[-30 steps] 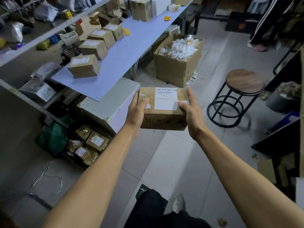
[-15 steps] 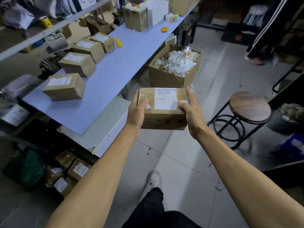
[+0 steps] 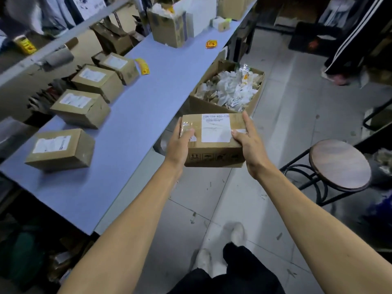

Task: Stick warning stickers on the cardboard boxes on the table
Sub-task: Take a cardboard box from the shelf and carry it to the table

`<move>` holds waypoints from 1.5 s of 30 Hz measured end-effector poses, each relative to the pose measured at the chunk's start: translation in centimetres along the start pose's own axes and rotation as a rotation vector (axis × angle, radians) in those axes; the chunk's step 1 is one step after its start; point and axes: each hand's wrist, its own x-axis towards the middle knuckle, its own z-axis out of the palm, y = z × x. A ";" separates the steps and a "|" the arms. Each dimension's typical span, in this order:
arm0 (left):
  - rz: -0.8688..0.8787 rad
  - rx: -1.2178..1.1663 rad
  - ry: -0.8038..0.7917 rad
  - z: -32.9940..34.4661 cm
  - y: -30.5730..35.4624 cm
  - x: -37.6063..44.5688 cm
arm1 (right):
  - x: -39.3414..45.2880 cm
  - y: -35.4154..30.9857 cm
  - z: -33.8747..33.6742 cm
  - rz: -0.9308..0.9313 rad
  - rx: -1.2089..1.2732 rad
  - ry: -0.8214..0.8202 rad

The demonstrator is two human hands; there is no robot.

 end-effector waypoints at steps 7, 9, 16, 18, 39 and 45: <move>0.002 0.019 0.058 3.6 1.6 11.2 | 12.2 -0.8 -1.6 -0.022 -0.011 -0.025; -0.007 0.018 0.097 4.9 2.2 14.3 | 15.8 -1.3 -2.3 -0.023 -0.008 -0.045; -0.119 0.016 0.210 7.3 4.0 23.3 | 27.2 -3.6 -3.4 -0.030 -0.033 -0.158; -0.157 -0.001 0.240 6.8 4.3 25.3 | 29.8 -3.8 -2.7 -0.007 -0.026 -0.199; -0.201 -0.128 0.520 -9.9 5.6 46.9 | 53.6 -6.4 18.2 -0.003 -0.378 -0.523; -0.199 -0.207 0.606 -15.0 5.9 48.8 | 56.1 -6.7 23.8 0.033 -0.436 -0.681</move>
